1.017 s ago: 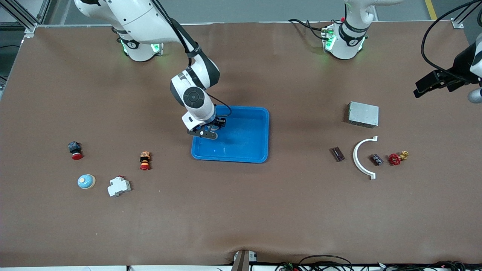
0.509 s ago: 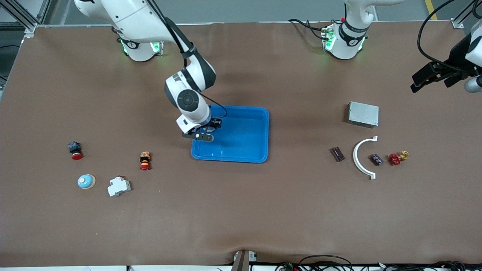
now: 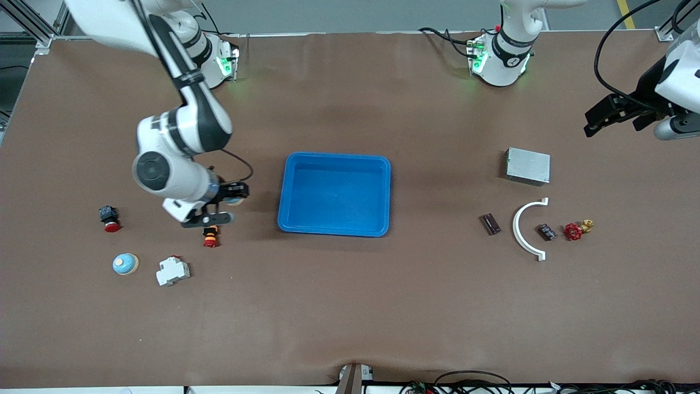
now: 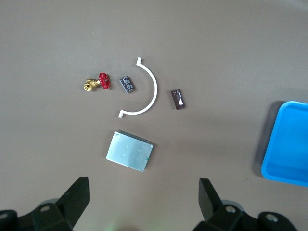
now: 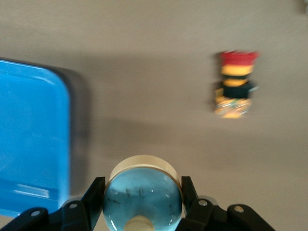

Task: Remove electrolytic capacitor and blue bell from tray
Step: 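Carry the blue bell with the right gripper toward the red button, then lower the bell onto the table and open the right gripper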

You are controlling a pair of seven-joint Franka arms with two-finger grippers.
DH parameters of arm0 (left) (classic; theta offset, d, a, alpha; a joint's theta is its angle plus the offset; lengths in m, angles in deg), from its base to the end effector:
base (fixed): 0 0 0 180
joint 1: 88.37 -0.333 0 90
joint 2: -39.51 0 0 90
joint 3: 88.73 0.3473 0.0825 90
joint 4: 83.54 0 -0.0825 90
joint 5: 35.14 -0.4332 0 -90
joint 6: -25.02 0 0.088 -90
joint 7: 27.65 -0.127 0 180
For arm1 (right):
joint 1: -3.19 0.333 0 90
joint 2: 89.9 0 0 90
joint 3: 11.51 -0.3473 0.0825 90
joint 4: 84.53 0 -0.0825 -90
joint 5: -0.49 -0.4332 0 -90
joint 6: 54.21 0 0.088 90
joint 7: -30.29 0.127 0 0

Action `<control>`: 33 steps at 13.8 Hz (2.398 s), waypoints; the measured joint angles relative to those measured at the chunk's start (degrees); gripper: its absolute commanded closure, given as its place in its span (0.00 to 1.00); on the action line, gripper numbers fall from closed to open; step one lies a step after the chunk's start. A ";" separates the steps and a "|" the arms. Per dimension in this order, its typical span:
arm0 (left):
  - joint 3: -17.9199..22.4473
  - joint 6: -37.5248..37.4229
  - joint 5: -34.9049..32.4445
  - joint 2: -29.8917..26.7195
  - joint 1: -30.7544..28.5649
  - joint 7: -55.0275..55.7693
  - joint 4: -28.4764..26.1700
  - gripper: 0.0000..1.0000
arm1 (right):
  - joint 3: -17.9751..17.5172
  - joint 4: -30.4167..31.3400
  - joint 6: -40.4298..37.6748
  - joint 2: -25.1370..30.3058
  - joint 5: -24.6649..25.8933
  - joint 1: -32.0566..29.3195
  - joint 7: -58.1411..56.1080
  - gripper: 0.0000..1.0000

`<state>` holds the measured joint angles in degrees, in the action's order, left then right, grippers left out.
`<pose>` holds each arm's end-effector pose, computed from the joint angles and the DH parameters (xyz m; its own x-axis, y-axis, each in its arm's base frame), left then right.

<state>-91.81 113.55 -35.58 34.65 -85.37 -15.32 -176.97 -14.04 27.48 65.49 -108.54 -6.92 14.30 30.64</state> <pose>0.5685 -0.0609 0.6522 0.9940 0.1092 0.0018 0.1093 -0.9939 -0.0121 0.6145 0.1573 0.2754 0.9673 0.1632 -0.1944 0.1437 -0.9834 -0.1107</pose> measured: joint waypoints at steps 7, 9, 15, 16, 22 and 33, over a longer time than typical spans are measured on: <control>-0.27 -0.94 -0.08 -0.17 -0.13 0.09 1.54 0.00 | 0.16 -0.36 0.79 -0.75 7.35 -12.05 -20.64 0.91; -0.27 -0.98 -0.08 -0.02 -0.15 0.10 1.53 0.00 | 0.15 -0.44 2.10 -1.48 11.27 -13.59 -22.80 0.91; -0.30 -0.91 -0.08 0.09 -0.09 0.12 1.54 0.00 | 0.18 -0.36 12.39 -8.70 16.64 -20.94 -30.41 0.91; -0.34 -0.92 -0.08 0.09 -0.09 0.12 1.56 0.00 | 0.17 -0.39 13.64 -10.47 16.64 -21.27 -30.49 0.91; -0.45 -1.00 -0.08 0.04 -0.10 0.12 1.72 0.00 | -1.23 -0.48 13.93 -13.12 15.51 -20.17 -28.07 0.90; -0.55 -1.01 -0.08 0.49 -0.09 0.03 1.87 0.00 | -1.52 -1.10 12.21 -13.41 15.32 -19.75 -25.25 0.00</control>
<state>-92.36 112.54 -35.66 35.15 -85.46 -15.28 -175.10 -15.56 26.38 77.70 -121.94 8.40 -5.45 5.39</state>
